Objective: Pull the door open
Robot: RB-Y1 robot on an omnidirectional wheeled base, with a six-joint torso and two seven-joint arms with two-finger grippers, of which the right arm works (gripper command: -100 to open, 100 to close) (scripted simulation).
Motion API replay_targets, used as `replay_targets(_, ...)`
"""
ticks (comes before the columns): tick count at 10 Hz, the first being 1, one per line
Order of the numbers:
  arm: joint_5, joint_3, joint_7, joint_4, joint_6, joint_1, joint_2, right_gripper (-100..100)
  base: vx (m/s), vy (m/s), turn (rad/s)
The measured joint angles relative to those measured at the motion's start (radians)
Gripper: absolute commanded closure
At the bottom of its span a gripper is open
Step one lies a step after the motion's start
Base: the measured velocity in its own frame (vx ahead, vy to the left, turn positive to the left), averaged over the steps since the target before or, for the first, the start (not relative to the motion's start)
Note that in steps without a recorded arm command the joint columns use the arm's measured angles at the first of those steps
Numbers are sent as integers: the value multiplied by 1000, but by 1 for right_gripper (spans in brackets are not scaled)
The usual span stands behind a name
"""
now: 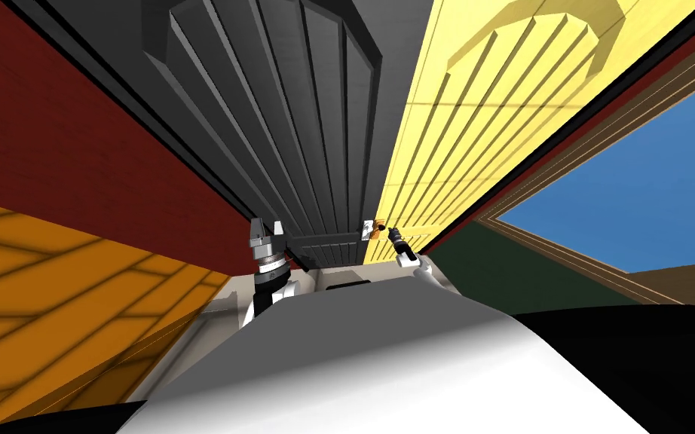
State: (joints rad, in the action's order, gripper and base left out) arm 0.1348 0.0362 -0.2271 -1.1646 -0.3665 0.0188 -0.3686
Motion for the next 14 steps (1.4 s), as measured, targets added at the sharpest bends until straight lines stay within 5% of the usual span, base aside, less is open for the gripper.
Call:
replay_targets(1, 3, 7, -5, -7, -1, 20, -14, -100, -182, -41, -40)
replay_targets(9, 1, -50, -32, -56, -21, 39, -19, -100, -141, 53, 6)
replay_targets(14, 12, 24, -21, -16, -6, 71, -57, -100, 20, -80, -94)
